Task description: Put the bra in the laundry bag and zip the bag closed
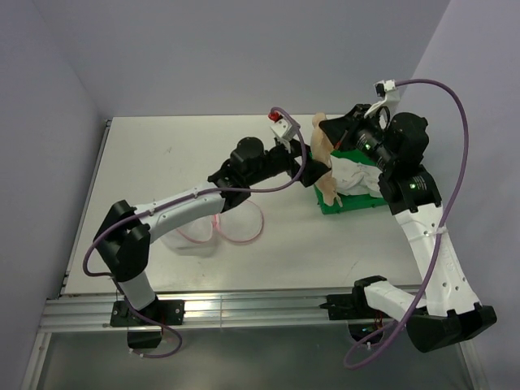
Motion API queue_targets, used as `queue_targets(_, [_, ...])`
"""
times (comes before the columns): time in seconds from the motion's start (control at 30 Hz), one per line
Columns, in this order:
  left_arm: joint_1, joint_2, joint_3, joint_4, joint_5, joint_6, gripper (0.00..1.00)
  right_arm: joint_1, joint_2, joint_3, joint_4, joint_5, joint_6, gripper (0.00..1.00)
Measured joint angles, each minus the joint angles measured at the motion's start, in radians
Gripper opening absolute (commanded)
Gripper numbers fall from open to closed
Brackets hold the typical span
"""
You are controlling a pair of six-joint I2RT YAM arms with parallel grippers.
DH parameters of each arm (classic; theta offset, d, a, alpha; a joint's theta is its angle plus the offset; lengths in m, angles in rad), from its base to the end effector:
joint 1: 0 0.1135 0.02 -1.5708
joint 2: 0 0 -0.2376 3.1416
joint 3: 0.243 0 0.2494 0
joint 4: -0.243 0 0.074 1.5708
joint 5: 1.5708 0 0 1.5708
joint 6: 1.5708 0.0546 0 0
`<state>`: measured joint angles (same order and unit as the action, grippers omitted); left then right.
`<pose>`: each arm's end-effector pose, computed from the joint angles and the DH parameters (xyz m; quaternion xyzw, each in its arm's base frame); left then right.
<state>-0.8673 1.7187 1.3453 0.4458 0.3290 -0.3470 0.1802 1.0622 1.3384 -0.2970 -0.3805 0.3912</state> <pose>0.2632 -0.3375 0.3252 0.2887 0.6184 -0.5037 0.5296 0.2379 0.0639 0.4422 -0.0577 0.7116 0.3233 0.6212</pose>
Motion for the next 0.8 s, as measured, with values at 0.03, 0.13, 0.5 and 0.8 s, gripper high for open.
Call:
queue_targets(0.03, [-0.017,0.005,0.013,0.005,-0.046,-0.009,0.99,0.013,-0.005,-0.012,0.005,0.008,0.006,0.00])
queue_targets(0.13, [-0.060,0.023,0.049,0.013,-0.172,-0.022,0.99,0.048,-0.021,-0.039,0.023,0.034,0.018,0.00])
queue_targets(0.5, [-0.110,0.050,0.069,-0.010,-0.529,0.009,0.22,0.071,-0.053,-0.110,0.069,0.068,0.051,0.00])
queue_targets(0.8, [-0.114,-0.048,-0.088,0.035,-0.549,0.095,0.00,0.072,-0.089,-0.130,0.055,0.106,0.052,0.10])
